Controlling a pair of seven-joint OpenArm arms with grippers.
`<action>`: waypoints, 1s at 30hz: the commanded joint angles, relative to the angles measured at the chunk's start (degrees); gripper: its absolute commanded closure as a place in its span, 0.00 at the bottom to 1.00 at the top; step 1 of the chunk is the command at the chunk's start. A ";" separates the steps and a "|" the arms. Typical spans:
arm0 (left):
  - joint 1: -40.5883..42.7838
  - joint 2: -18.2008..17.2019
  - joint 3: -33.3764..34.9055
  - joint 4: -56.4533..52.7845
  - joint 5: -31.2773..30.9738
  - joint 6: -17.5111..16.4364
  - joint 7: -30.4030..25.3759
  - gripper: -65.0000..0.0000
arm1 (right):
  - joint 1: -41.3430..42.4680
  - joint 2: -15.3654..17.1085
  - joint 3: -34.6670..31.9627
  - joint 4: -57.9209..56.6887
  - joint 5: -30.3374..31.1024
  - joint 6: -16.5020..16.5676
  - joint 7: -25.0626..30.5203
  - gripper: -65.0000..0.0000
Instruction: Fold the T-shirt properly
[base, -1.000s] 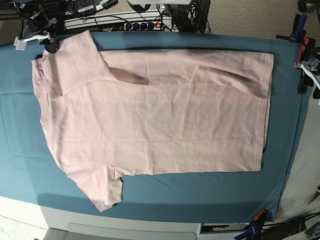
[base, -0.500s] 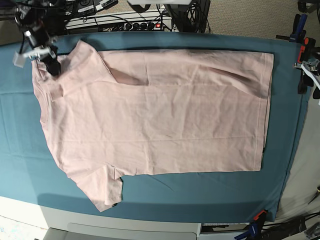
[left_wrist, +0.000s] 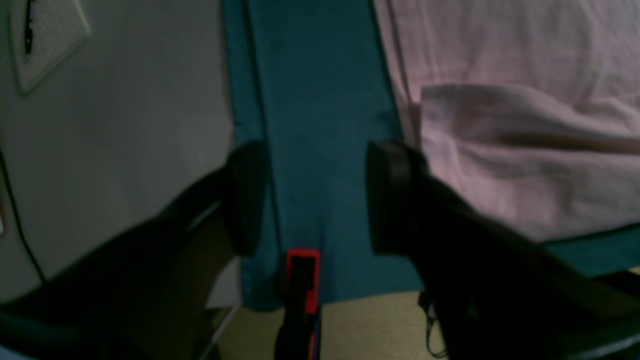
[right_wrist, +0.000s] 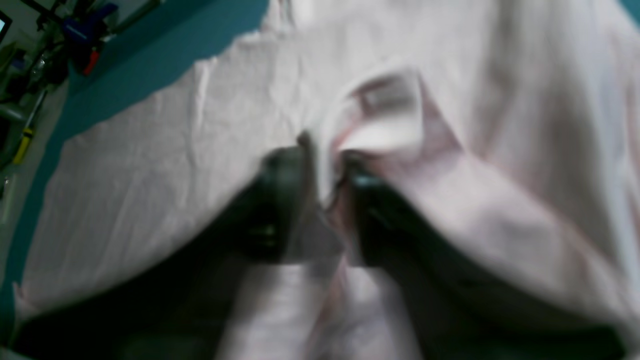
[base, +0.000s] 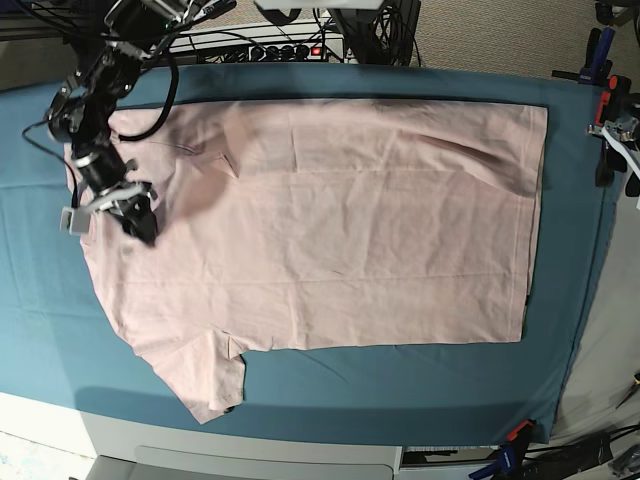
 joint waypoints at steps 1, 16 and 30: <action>0.09 -1.03 -0.59 0.83 -0.39 -0.02 -0.83 0.51 | 1.20 0.79 0.11 0.90 0.55 0.24 1.66 0.51; 3.98 -0.94 -0.57 0.81 -0.48 -0.04 -0.85 0.51 | -6.80 5.88 18.64 7.58 6.95 -6.69 -6.23 0.44; 3.80 -0.48 -0.57 0.81 -3.41 -2.16 -0.83 0.51 | -6.69 18.84 23.69 -21.57 14.51 -7.61 -15.37 0.44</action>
